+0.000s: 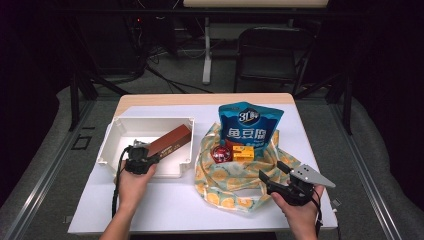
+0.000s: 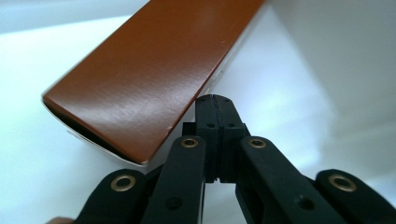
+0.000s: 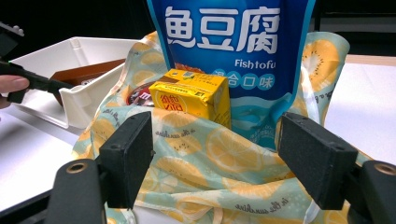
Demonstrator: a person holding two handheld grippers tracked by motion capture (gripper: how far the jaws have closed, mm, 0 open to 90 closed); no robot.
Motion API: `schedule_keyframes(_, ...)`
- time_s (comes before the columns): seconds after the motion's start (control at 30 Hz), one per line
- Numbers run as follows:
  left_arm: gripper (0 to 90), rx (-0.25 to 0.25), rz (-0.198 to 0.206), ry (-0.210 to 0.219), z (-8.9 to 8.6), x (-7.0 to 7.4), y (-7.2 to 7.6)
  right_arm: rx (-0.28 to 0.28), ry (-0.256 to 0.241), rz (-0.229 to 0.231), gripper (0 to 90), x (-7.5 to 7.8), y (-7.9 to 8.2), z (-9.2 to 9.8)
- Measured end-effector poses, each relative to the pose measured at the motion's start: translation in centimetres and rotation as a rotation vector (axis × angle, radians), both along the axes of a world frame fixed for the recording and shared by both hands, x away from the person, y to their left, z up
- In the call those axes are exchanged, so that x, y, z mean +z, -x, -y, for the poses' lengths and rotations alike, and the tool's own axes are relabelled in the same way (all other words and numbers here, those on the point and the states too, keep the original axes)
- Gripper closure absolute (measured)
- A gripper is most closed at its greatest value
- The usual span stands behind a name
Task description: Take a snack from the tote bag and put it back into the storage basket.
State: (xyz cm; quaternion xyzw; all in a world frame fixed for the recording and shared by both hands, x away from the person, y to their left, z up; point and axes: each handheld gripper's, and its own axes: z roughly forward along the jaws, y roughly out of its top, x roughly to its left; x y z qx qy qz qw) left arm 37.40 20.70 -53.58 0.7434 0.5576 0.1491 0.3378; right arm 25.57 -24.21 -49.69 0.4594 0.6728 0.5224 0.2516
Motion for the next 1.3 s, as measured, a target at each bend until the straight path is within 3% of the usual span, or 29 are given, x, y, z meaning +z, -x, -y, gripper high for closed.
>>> schedule_keyframes(0.27, 90.0, 0.097, 0.021, -0.008, -0.3, 0.1, -2.4, -0.01, 0.005, 0.002, 26.8, -0.1, -0.1, 0.3)
schedule_keyframes(0.63, 90.0, 0.152, 0.008, 0.083, -0.5, 0.3, -4.7, -0.013, 0.011, 0.0, 26.8, -0.2, -0.2, 0.4)
schedule_keyframes(0.73, 90.0, 0.151, -0.001, 0.069, -0.5, 0.3, -5.3, -0.016, 0.007, -0.001, 26.9, -0.3, -0.3, 0.5)
schedule_keyframes(1.0, 90.0, 0.148, 0.009, 0.095, -0.1, 0.1, -6.1, -0.019, 0.009, -0.001, 27.0, -0.4, -0.3, 0.5)
schedule_keyframes(1.07, 89.6, 0.14, -0.006, 0.098, -0.2, 0.0, -6.0, -0.018, 0.009, -0.001, 27.1, -0.4, -0.3, 0.5)
schedule_keyframes(1.2, 86.6, 0.104, 0.037, 0.098, 0.3, 0.6, -5.0, -0.019, 0.005, -0.001, 28.5, -0.4, -0.3, 0.6)
schedule_keyframes(1.3, 86.5, 0.079, 0.086, 0.124, 0.5, 1.5, -3.5, -0.014, 0.0, 0.001, 34.9, -0.5, -0.4, 0.7)
